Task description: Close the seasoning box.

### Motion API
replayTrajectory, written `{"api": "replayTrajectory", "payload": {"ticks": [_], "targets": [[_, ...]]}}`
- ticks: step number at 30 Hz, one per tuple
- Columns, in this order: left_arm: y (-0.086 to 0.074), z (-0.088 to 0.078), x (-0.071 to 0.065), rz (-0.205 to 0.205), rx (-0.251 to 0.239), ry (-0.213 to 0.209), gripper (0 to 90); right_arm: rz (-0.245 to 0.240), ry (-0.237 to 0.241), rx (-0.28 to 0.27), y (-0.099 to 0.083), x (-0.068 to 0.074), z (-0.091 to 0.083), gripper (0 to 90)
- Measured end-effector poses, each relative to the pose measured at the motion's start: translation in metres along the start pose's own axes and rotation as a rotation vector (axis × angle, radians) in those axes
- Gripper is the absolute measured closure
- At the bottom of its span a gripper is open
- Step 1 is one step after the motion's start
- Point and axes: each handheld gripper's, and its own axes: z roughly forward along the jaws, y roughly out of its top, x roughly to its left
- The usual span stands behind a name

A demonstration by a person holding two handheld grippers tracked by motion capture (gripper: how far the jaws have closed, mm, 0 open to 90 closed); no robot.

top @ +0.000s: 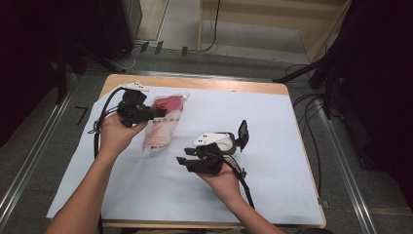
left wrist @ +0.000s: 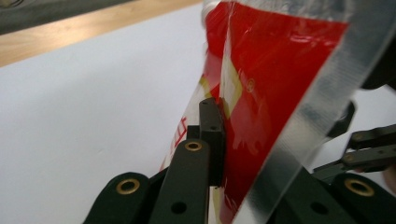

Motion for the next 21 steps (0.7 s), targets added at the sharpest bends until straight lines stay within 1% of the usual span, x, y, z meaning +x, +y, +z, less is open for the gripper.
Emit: {"api": "replayTrajectory", "payload": {"ticks": [1,2,3,4,5,7,8,10,11,13,14,15,16,17,18,21], "targets": [[0.0,-0.001,0.001,0.003,0.005,0.003,88.9,0.001,0.001,0.001,0.0,-0.001,0.0,56.4],[-0.001,-0.002,0.001,0.001,0.006,-0.004,88.5,0.005,0.003,0.0,0.0,-0.001,-0.001,56.4],[-0.003,-0.003,0.001,0.003,-0.001,-0.008,87.5,0.006,0.002,0.002,0.001,-0.002,-0.001,56.4],[-0.004,-0.003,0.001,0.005,0.005,-0.004,87.0,0.008,0.004,0.002,0.001,-0.003,-0.002,56.4],[-0.006,-0.004,0.0,0.008,0.013,-0.012,86.4,0.01,0.007,0.005,0.001,-0.003,-0.002,56.4],[-0.01,-0.005,-0.001,0.014,0.02,0.007,85.2,0.011,0.011,0.007,0.002,-0.005,-0.003,56.5],[-0.012,-0.006,0.0,0.012,0.03,-0.001,84.6,0.012,0.013,0.007,0.002,-0.005,-0.003,56.6],[-0.016,-0.009,0.0,0.021,0.034,0.004,82.7,0.02,0.017,0.009,0.003,-0.006,-0.005,57.1],[-0.018,-0.011,-0.001,0.02,0.037,-0.006,81.9,0.019,0.016,0.009,0.004,-0.007,-0.006,57.4],[-0.022,-0.013,-0.001,0.029,0.028,-0.014,80.3,0.018,0.017,0.01,0.005,-0.007,-0.007,57.8],[-0.025,-0.015,-0.001,0.023,0.031,-0.027,78.5,0.016,0.016,0.009,0.006,-0.008,-0.008,58.1],[-0.027,-0.016,-0.001,0.023,0.027,-0.025,76.6,0.014,0.018,0.007,0.006,-0.008,-0.009,58.5],[-0.028,-0.018,-0.001,0.027,0.035,-0.033,75.5,0.013,0.017,0.007,0.007,-0.009,-0.01,58.8],[-0.029,-0.019,-0.001,0.025,0.036,-0.03,74.1,0.014,0.018,0.007,0.007,-0.009,-0.01,59.2],[-0.031,-0.02,-0.001,0.022,0.039,-0.041,73.3,0.012,0.02,0.008,0.008,-0.009,-0.011,59.4],[-0.034,-0.025,-0.002,0.033,0.039,-0.044,69.3,0.013,0.02,0.008,0.009,-0.01,-0.013,60.5]]}}
